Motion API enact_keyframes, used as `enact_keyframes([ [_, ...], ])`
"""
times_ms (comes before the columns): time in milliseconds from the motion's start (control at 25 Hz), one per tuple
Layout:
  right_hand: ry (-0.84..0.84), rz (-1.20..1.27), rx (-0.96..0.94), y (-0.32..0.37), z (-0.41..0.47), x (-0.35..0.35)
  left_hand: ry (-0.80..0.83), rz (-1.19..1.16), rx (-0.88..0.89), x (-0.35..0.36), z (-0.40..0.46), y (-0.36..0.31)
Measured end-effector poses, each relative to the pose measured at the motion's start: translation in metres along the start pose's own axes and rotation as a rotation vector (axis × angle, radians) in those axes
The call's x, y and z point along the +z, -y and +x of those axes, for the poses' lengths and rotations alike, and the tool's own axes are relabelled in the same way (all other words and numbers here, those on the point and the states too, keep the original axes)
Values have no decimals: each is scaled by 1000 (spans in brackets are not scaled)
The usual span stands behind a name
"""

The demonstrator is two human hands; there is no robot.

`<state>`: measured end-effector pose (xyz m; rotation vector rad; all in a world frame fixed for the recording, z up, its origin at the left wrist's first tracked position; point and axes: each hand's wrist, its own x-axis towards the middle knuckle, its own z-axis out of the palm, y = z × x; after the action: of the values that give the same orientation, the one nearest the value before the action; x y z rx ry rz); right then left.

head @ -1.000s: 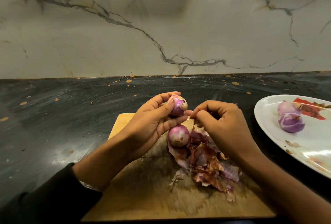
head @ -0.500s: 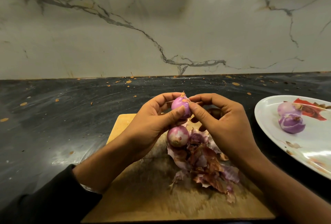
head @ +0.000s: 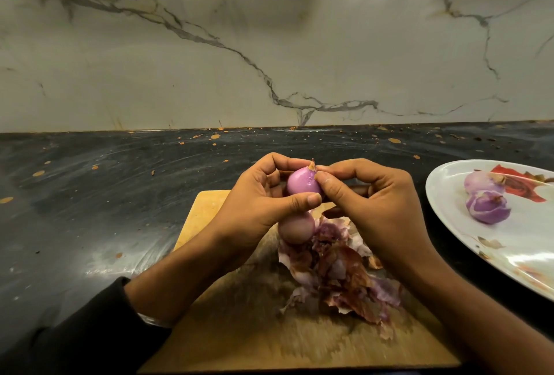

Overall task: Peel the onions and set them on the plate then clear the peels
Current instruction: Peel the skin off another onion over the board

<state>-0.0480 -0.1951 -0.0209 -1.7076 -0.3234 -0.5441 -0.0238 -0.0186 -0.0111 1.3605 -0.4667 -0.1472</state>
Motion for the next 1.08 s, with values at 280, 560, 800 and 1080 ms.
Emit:
enact_keyframes([
  [280,7,21,-19,1,0,0,15,20,15,1,-1,-1],
  [560,21,-2,-24,0,1,-1,18,18,13,1,1,0],
  [800,27,-6,-34,2,1,-1,27,62,21,1,0,0],
  [1080,44,12,-30,2,1,-2,26,80,15,0,0,0],
])
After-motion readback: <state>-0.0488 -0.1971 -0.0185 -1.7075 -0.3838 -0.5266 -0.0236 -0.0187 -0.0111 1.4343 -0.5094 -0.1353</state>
